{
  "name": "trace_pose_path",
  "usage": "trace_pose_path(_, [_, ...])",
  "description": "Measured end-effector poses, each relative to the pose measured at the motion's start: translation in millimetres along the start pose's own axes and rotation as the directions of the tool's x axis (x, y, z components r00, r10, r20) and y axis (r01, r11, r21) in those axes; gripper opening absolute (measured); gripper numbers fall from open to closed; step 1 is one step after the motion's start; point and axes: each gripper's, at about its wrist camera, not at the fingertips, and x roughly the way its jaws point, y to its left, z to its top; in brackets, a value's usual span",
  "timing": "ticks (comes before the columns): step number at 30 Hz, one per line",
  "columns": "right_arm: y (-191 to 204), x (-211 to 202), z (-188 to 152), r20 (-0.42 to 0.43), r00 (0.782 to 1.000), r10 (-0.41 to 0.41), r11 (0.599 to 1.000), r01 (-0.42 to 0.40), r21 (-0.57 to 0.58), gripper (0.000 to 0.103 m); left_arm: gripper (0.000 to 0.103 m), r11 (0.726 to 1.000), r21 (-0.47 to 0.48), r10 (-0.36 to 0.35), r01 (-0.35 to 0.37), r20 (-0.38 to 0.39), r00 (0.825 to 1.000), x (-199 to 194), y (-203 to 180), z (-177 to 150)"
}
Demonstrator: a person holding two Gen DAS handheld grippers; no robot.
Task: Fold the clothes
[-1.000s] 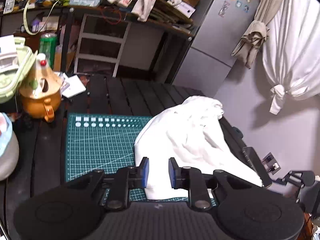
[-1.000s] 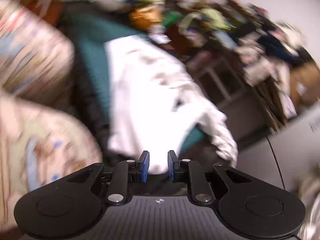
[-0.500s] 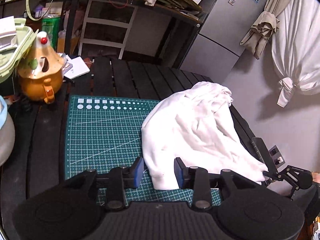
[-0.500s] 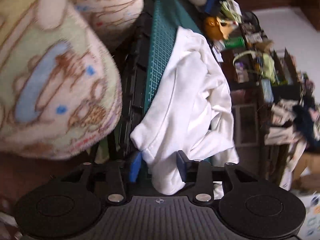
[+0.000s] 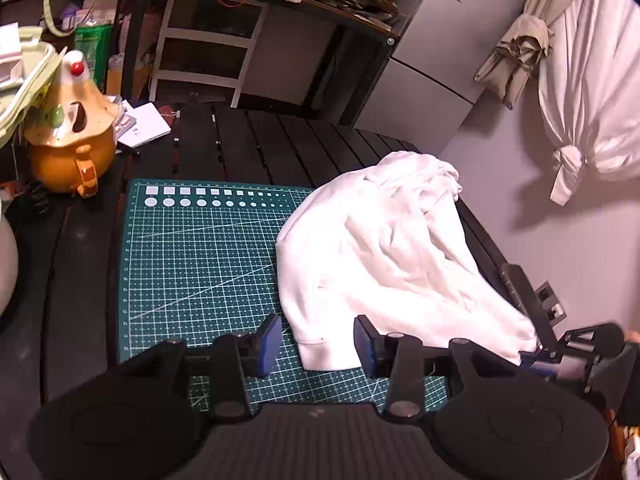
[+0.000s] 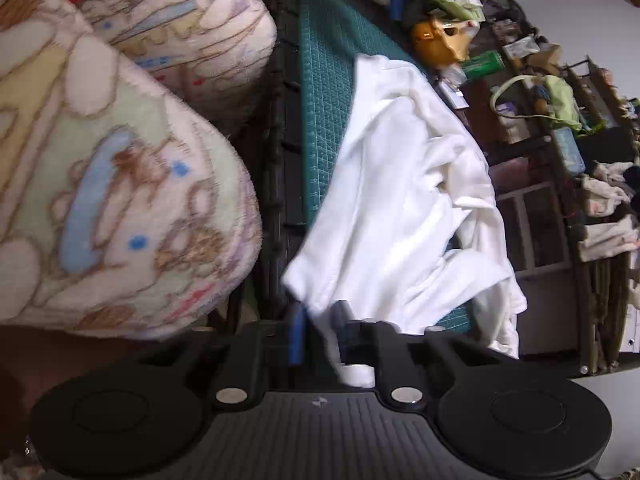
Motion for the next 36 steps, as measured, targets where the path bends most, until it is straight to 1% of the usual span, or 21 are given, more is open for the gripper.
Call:
trace_pose_path(3, [-12,0,0,0.017,0.999,0.03,0.996,-0.031,0.083,0.011,0.04,1.0,-0.003,0.006,-0.006,-0.01,1.0,-1,2,-1])
trace_pose_path(5, [-20,0,1,0.03,0.998,0.049,0.989,-0.052,0.137,0.021,0.04,1.0,-0.006,0.007,-0.007,-0.014,1.0,-1,4,-1])
trace_pose_path(7, [-28,1,1,0.044,0.997,0.067,0.979,-0.074,0.191,0.025,0.041,1.0,-0.001,0.014,-0.014,-0.016,1.0,-2,6,-2])
trace_pose_path(8, [-32,1,1,0.051,0.996,0.075,0.972,-0.085,0.218,0.023,0.043,1.0,-0.001,0.017,-0.017,-0.016,1.0,-2,6,-2])
trace_pose_path(9, [-35,1,1,0.059,0.995,0.084,0.965,-0.096,0.244,0.018,0.045,1.0,0.001,0.018,-0.018,-0.015,1.0,-2,7,-2])
trace_pose_path(10, [-39,1,2,0.066,0.994,0.092,0.957,-0.107,0.27,0.006,0.045,1.0,0.003,0.019,-0.019,-0.014,1.0,-3,7,-3])
trace_pose_path(12, [-47,1,2,0.082,0.991,0.108,0.938,-0.129,0.321,0.006,0.045,1.0,0.01,0.019,-0.019,-0.013,1.0,-3,6,-3])
trace_pose_path(13, [-53,0,1,0.101,0.988,0.115,0.919,-0.144,0.366,0.006,0.045,1.0,0.018,0.014,-0.014,-0.012,1.0,-4,5,-4])
trace_pose_path(14, [-74,-9,-4,0.187,0.977,0.105,0.831,-0.19,0.523,0.006,0.045,1.0,0.018,0.01,-0.01,-0.013,1.0,-4,5,-4])
trace_pose_path(19, [-92,-1,-14,0.198,0.975,0.103,0.747,-0.207,0.632,0.006,0.045,1.0,-0.008,0.008,-0.008,-0.029,1.0,3,8,-3])
trace_pose_path(23, [-106,5,-23,0.206,0.973,0.101,0.669,-0.219,0.71,0.015,0.045,1.0,-0.014,-0.002,0.001,-0.021,1.0,1,8,-3])
trace_pose_path(24, [-110,6,-25,0.208,0.973,0.1,0.648,-0.222,0.728,0.015,0.045,1.0,-0.013,-0.001,0.001,-0.022,1.0,0,9,-4])
trace_pose_path(25, [-113,8,-27,0.21,0.973,0.099,0.627,-0.225,0.746,0.02,0.045,1.0,-0.012,0.0,0.0,-0.023,1.0,-2,11,-5])
trace_pose_path(26, [-117,10,-30,0.212,0.972,0.098,0.605,-0.227,0.763,0.032,0.046,1.0,-0.012,0.002,-0.002,-0.024,1.0,-3,12,-6])
trace_pose_path(27, [-120,11,-32,0.214,0.972,0.097,0.583,-0.23,0.779,0.037,0.046,1.0,-0.018,0.007,-0.007,-0.032,0.999,-4,15,-8])
trace_pose_path(28, [-124,13,-34,0.216,0.972,0.096,0.56,-0.232,0.795,0.04,0.046,1.0,-0.024,0.01,-0.011,-0.039,0.999,-4,17,-9])
trace_pose_path(34, [-145,21,-47,0.225,0.97,0.086,0.418,-0.241,0.876,0.04,0.046,1.0,-0.025,0.01,-0.011,-0.053,0.999,0,22,-12])
trace_pose_path(36, [-146,12,-51,0.211,0.977,0.039,0.408,-0.209,0.889,0.04,0.046,1.0,-0.018,0.003,-0.004,-0.046,0.999,2,21,-12])
